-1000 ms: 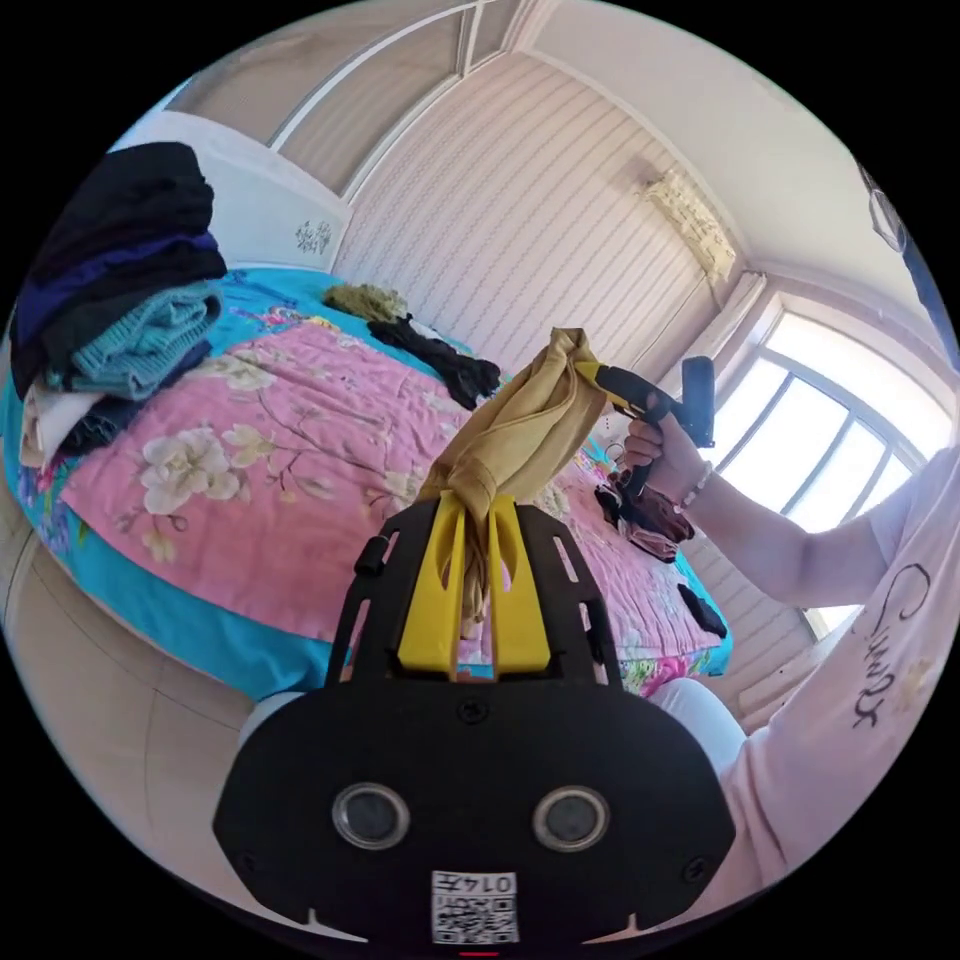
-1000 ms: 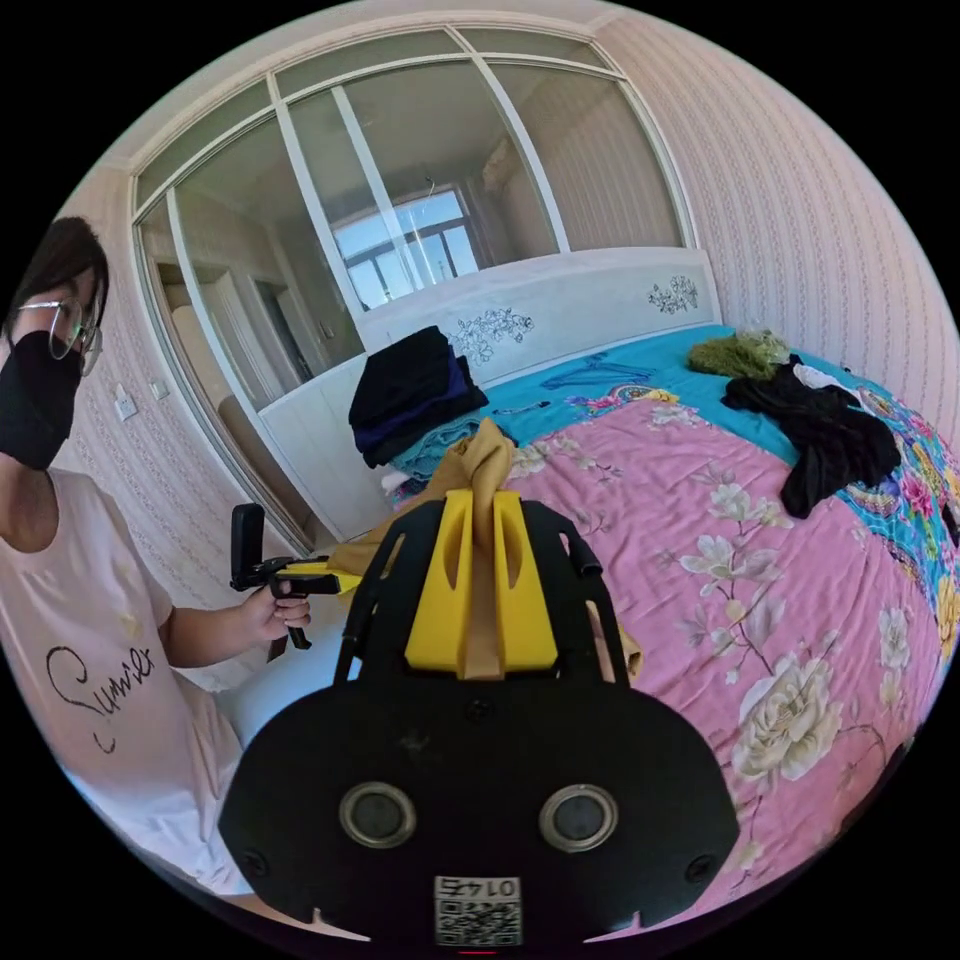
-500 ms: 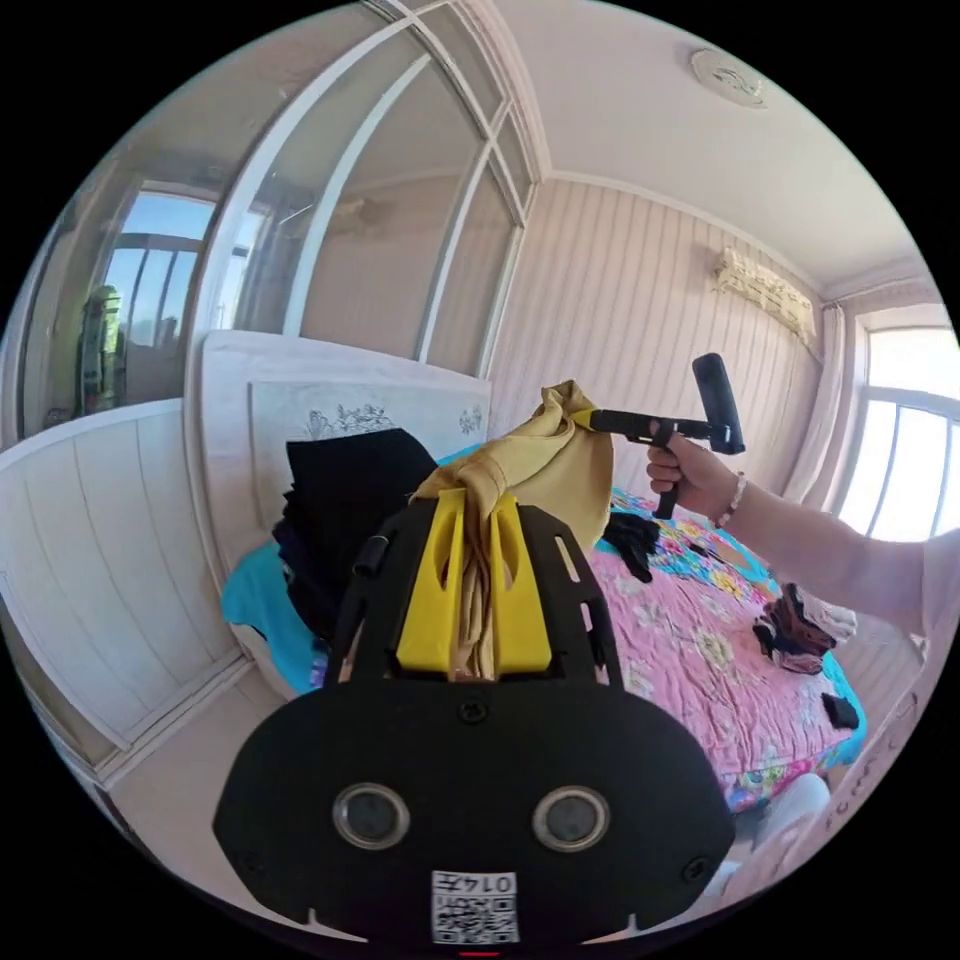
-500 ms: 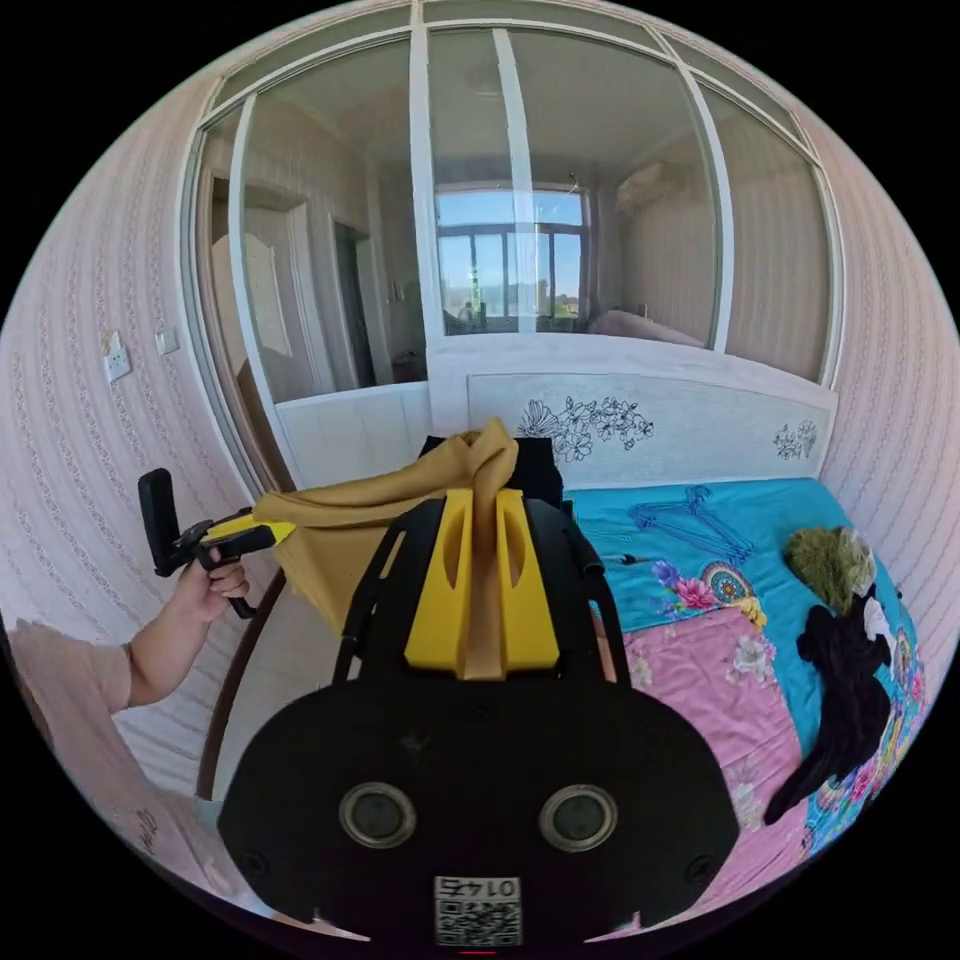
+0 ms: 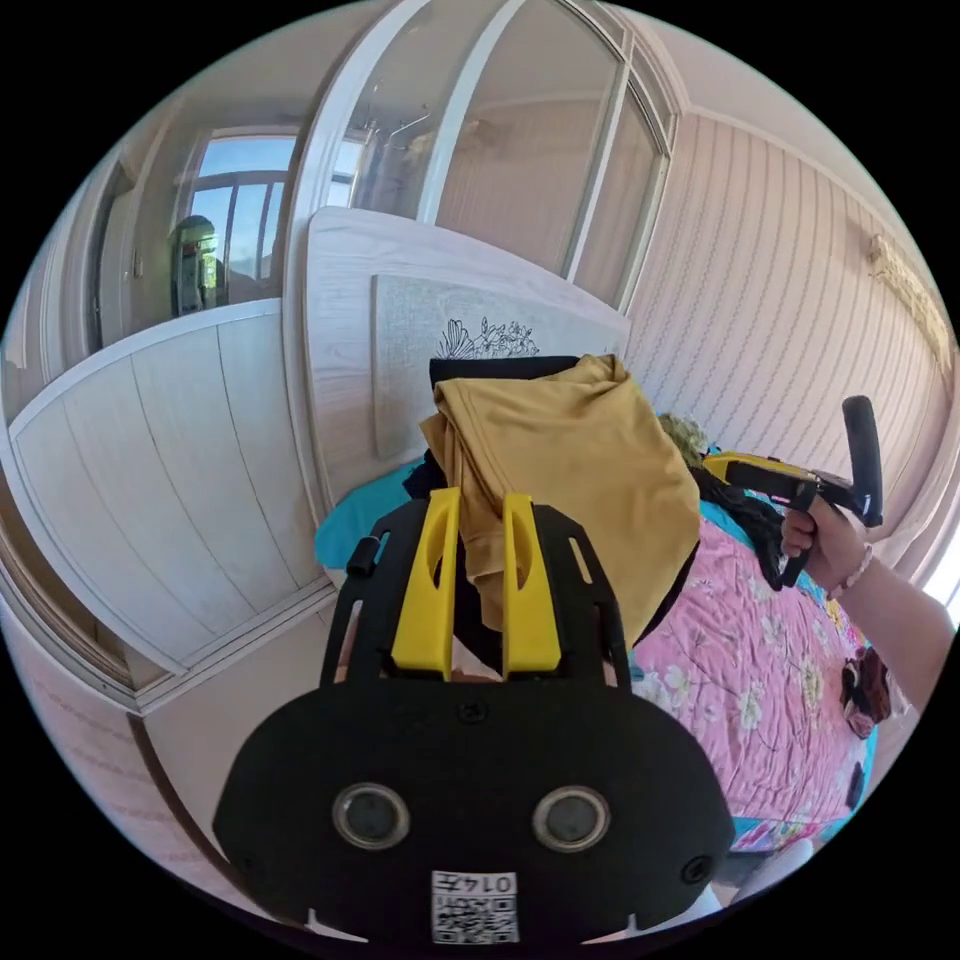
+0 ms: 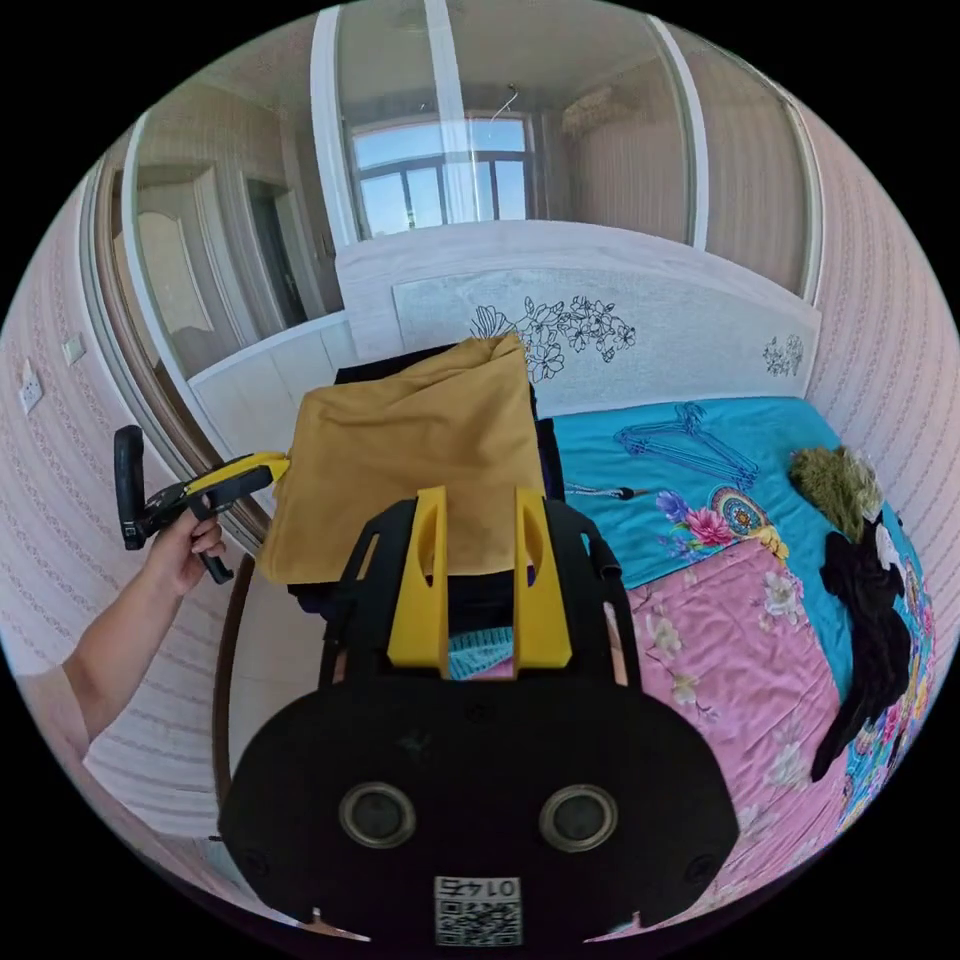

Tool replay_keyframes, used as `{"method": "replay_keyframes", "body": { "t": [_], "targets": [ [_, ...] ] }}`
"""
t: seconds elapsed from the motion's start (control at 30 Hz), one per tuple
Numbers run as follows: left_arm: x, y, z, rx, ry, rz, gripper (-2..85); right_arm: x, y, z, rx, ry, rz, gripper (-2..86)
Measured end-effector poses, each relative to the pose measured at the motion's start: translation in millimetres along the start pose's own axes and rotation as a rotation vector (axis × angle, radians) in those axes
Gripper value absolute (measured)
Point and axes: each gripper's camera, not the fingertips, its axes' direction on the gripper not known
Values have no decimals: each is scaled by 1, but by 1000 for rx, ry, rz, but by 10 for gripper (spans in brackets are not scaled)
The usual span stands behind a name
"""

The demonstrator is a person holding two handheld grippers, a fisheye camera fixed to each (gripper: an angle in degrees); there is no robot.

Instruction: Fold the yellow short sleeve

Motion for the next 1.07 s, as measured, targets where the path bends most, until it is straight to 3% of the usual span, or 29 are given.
{"method": "replay_keyframes", "body": {
  "t": [0.13,0.23,0.4,0.7,0.87,1.07],
  "targets": [
    [56,62,-48,76,32,269,53,-6,82,-89,106,12,-93,87],
    [116,138,-68,49,188,461,14,-18,198,-161,85,175,-131,84],
    [237,273,-76,30,524,617,-7,-18,431,-291,-68,339,283,88],
    [505,371,-83,-150,1123,808,24,-40,710,-537,-116,870,979,94],
    [641,422,-90,-232,1268,926,53,-30,801,-605,-122,922,1144,114],
    [814,507,-72,-452,1320,1111,69,4,849,-629,-259,1065,1141,131]
  ]
}}
